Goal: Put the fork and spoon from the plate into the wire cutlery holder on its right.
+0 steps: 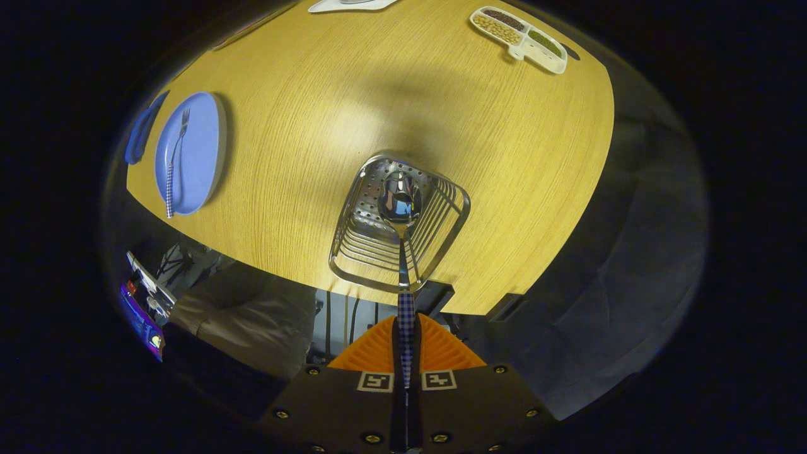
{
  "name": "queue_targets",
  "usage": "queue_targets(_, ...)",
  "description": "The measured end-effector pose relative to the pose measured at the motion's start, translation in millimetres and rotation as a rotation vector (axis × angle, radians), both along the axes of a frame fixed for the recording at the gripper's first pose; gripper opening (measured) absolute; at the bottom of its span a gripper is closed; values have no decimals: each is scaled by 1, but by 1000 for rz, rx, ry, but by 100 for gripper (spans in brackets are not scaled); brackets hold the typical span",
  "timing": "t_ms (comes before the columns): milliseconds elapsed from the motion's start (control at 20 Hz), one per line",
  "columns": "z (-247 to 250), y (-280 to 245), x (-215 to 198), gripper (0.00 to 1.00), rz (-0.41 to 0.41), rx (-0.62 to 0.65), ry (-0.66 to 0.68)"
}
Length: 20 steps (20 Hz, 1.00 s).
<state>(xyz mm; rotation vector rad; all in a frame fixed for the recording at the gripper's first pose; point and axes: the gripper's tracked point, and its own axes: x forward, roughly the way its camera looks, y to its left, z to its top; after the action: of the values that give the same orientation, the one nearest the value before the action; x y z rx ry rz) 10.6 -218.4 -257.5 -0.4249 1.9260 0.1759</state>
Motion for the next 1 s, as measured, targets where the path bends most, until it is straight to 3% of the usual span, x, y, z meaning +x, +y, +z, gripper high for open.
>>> queue_targets(400, 2, 14, 11, 11, -59, 30, 15)
queue_targets(450, 6, 15, 7, 21, -67, 43, 16)
queue_targets(550, 18, 18, 7, 29, -74, 56, -1)
queue_targets(650, 29, 17, 7, 55, -63, 55, -42)
queue_targets(700, 35, 19, 6, 60, -63, 63, -66)
queue_targets(850, 49, 25, 4, 97, -41, 73, -140)
queue_targets(1000, 60, 39, 1, 96, -26, 81, -197)
